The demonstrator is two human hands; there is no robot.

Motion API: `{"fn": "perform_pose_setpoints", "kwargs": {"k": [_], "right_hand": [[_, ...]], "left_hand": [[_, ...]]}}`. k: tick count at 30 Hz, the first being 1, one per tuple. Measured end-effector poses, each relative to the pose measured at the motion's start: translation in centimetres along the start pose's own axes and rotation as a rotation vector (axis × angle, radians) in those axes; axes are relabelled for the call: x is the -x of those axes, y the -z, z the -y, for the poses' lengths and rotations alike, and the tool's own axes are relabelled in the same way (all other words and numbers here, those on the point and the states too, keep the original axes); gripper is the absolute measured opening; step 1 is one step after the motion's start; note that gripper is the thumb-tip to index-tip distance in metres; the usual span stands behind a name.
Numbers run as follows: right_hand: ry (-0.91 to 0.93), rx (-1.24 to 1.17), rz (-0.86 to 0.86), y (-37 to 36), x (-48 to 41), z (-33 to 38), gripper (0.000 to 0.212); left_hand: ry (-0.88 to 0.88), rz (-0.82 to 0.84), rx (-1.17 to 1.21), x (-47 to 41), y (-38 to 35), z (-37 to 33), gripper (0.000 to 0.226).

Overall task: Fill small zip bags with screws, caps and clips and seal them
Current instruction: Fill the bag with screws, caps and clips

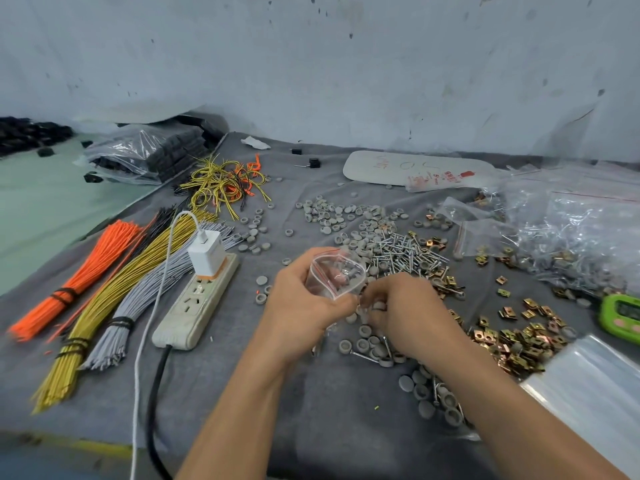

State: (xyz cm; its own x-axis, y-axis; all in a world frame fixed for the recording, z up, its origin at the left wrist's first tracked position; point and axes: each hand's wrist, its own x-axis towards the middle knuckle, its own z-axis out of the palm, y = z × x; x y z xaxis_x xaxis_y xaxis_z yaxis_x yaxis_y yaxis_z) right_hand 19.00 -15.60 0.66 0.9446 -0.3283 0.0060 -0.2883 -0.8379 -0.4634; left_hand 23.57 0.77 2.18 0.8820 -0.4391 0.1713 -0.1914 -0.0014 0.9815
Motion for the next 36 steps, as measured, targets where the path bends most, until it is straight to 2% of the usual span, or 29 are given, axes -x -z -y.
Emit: {"fn": "perform_pose_setpoints", "kwargs": {"k": [3,6,8,12,14,16,18,20,21,23,27,30,33,36], "right_hand": [[-0.014,-0.150,-0.143,1.0,-0.1,-0.4,0.016],[0.046,-0.444,-0.433,2.4,0.5,0.0,0.019],[0.099,-0.633,-0.519,3.3,1.1,0.7,0.026],[0.253,-0.616,-0.332,3.6,1.9,1.9,0.044],[0.275,-0.552,-0.218,3.0,1.8,1.9,0.051],[0.275,-0.638,-0.132,2.6,1.6,2.0,0.054],[0.246,-0.854,-0.145,2.8,1.3,1.9,0.048],[0.154,-0.958,-0.276,3.0,1.0,1.2,0.037],[0.099,-0.905,-0.337,3.3,0.9,0.7,0.034],[0.005,-0.602,-0.334,3.6,0.8,-0.3,0.031],[-0.090,-0.017,-0.026,2.6,1.0,-0.7,0.015],[-0.084,0.121,0.118,1.8,1.4,-0.1,0.015],[-0.071,0.147,0.154,1.4,1.5,0.0,0.020],[-0.077,0.178,0.167,1.5,1.4,-0.1,0.013]], "left_hand": [[-0.012,-0.012,-0.013,-0.1,-0.6,0.0,0.051],[-0.025,-0.034,-0.064,-0.1,-1.9,0.1,0.047],[-0.038,-0.081,-0.134,-0.2,-2.5,0.4,0.047],[-0.037,-0.071,-0.204,-0.4,-3.2,0.6,0.049],[-0.044,-0.042,-0.201,-0.3,-3.5,0.5,0.048],[-0.048,-0.047,-0.203,-0.3,-3.7,0.4,0.045],[-0.041,-0.071,-0.183,-0.5,-3.8,0.6,0.040],[-0.043,-0.103,-0.161,-0.7,-3.6,0.8,0.043],[-0.048,-0.121,-0.162,-0.8,-3.5,0.9,0.044],[-0.054,-0.146,-0.151,-0.9,-3.1,0.8,0.045],[-0.059,-0.167,-0.058,-0.7,-2.5,0.3,0.045],[-0.037,-0.175,0.044,-0.6,-2.2,-0.1,0.042],[-0.012,-0.191,0.136,-0.6,-1.8,-0.2,0.044],[0.000,-0.210,0.162,-0.7,-1.4,0.0,0.046]]}}
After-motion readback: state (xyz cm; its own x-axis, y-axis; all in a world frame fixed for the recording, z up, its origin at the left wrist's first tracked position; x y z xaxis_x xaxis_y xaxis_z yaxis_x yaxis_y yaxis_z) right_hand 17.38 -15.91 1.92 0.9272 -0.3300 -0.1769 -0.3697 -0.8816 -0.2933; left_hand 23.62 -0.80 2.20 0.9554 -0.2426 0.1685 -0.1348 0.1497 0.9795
